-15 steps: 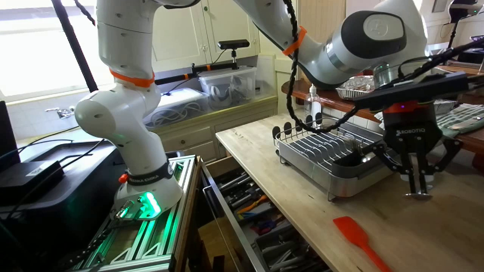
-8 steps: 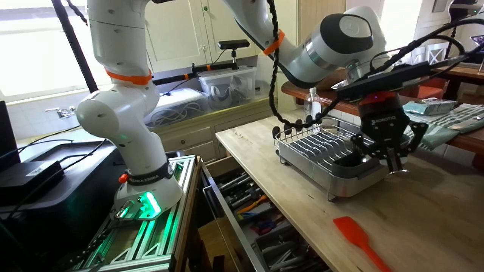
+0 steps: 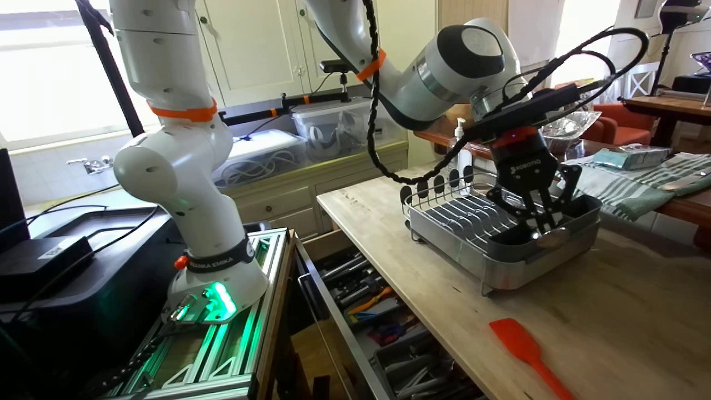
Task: Put the spoon in the tray
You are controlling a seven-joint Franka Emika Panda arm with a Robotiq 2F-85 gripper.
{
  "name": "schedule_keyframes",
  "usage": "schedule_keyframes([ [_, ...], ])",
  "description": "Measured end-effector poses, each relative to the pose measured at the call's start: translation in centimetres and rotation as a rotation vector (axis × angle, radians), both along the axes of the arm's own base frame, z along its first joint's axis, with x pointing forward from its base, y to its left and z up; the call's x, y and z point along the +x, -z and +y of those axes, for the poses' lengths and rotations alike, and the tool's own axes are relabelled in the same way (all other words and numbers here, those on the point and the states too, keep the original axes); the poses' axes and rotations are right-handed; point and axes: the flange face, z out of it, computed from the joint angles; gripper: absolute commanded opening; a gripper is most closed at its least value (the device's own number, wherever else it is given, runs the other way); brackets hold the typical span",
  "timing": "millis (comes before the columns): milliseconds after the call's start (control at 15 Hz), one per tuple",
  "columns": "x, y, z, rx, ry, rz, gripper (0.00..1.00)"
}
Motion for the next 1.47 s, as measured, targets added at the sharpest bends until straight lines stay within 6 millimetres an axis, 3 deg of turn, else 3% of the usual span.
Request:
schedule_keyframes([
  [733,-2.3,1.4,3.0,-0.057,-0.110,0.024,0.02],
  [1467,-2.0,3.0,7.2,-0.126,-0.229,0.027,0.02],
])
